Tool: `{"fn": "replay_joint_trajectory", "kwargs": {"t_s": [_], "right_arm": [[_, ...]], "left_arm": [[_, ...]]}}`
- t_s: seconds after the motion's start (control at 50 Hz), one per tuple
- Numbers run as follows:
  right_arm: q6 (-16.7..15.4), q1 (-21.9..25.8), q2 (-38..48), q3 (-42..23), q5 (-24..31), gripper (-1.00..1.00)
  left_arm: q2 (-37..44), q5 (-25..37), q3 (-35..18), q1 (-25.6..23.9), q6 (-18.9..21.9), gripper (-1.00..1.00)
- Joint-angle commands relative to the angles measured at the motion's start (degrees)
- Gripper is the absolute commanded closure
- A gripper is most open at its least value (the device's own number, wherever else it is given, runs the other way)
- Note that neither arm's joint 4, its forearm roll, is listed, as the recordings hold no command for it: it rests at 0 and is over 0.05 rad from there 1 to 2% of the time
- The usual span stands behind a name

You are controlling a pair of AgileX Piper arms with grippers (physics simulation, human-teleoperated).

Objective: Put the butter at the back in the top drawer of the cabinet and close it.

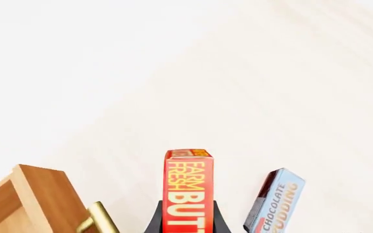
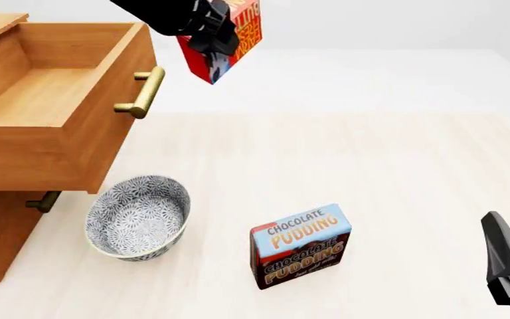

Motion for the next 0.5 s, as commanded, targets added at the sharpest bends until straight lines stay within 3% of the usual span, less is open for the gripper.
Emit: {"fn": "replay_joint_trajectory", "kwargs": {"t_s": [0.02, 0.32, 0.42, 0.5], "right_arm": [[0.0, 0.0, 0.0, 0.0, 0.0, -1.0], [0.0, 0.0, 0.0, 0.0, 0.0, -1.0], [0.0, 0.0, 0.0, 0.0, 0.0, -1.0], [0.0, 0.0, 0.0, 0.0, 0.0, -1.0]], "left_arm": [[-2.77, 1.26, -0.94, 1.4, 2.1, 1.0], [-6.67, 3.5, -1.6, 5.12, 4.49, 1.0], [-9.6, 3.21, 1.89, 7.7, 6.74, 1.0], [-10.9, 4.63, 1.09, 9.03, 7.01, 1.0]]}}
